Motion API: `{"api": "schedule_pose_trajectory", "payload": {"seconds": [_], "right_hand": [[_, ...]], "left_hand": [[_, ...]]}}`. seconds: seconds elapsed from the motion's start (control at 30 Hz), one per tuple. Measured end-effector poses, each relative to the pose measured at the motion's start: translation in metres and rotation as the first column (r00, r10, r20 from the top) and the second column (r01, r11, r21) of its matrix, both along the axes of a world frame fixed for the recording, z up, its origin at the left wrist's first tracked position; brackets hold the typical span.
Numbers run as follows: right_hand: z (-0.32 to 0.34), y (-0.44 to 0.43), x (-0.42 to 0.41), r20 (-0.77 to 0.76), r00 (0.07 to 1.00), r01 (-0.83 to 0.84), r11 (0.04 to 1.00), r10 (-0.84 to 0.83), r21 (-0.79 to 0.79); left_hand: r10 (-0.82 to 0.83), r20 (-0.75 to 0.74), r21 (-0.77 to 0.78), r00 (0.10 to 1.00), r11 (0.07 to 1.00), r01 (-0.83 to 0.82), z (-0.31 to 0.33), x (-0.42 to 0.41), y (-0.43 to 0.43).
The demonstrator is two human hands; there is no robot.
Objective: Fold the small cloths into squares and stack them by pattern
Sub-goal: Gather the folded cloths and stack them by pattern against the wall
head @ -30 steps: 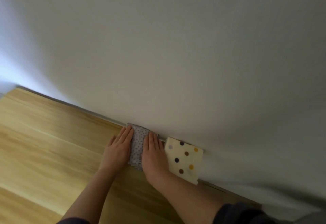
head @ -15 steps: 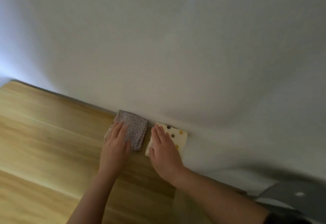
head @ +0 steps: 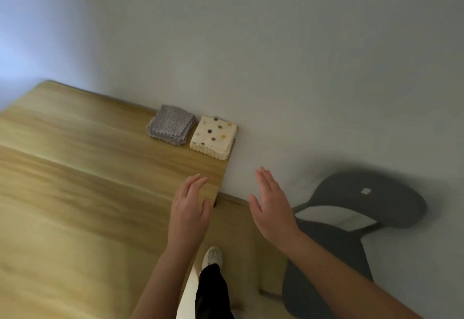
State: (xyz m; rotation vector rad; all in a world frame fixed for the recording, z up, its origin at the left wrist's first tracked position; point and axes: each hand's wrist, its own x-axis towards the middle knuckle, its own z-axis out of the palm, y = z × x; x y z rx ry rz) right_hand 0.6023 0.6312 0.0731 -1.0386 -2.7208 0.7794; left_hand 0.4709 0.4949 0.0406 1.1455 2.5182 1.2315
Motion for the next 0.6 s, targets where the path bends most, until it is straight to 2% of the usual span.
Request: {"api": "schedule_pose_trajectory", "payload": {"seconds": [0.3,0.6], "right_hand": [[0.025,-0.068,0.086,-0.118,0.992,0.031,0.998,-0.036,-0.047],[0.035,-0.123,0.117,-0.177,0.983,0.044,0.997,-0.056,-0.069]], "left_hand": [[-0.011,-0.014,0.026,1.0,1.0,0.011,0.042,0.103,-0.064],[-0.001,-0.025,0.041,1.0,0.999,0.002,0.051,0.132,-0.124]]}}
